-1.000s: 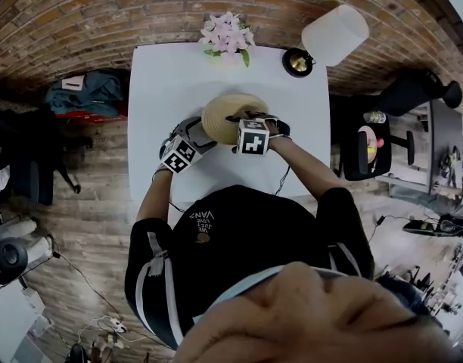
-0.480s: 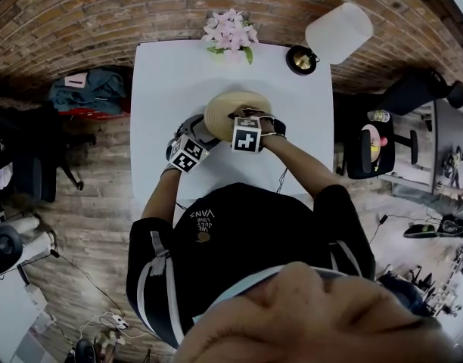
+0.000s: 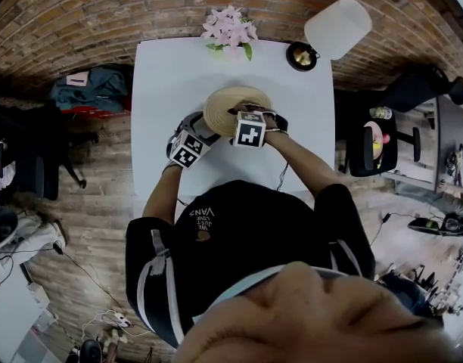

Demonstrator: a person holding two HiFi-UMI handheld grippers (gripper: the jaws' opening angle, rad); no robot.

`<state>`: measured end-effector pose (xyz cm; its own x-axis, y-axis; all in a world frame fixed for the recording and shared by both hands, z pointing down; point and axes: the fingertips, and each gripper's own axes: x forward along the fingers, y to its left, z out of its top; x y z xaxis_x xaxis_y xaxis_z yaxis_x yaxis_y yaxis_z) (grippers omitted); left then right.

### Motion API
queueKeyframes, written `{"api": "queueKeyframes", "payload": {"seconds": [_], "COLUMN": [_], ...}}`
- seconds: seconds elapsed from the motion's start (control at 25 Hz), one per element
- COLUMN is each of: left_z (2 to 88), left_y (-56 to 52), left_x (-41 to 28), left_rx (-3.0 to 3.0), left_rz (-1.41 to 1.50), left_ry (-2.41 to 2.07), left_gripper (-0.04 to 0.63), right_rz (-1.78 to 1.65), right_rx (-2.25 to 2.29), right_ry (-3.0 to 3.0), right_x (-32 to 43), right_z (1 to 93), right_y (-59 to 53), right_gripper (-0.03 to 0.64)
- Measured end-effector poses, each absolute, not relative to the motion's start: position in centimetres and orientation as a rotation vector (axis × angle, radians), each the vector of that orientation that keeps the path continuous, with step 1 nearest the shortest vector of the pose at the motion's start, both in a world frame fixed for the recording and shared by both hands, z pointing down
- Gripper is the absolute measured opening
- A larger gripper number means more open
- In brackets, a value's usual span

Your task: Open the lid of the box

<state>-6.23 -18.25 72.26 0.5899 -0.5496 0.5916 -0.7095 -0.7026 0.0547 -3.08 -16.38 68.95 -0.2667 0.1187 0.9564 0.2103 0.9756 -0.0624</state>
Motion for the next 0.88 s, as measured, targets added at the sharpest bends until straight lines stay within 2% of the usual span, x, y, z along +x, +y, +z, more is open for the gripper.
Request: {"api": "queueKeyframes", "payload": {"seconds": [0.88], "left_z": [72.6], "left_y": [-18.0], "left_x": [-6.4], "left_rx": [2.463], "left_rz": [0.826], "left_ry": [-1.023], "left_gripper": [0.367], "right_rz": [0.138], "right_rx": [0.163], "right_ry": [-2.273], "right_x": [-2.3], "right_z": [61.9], "right_y": [-18.1], "right_gripper": [0.356]}}
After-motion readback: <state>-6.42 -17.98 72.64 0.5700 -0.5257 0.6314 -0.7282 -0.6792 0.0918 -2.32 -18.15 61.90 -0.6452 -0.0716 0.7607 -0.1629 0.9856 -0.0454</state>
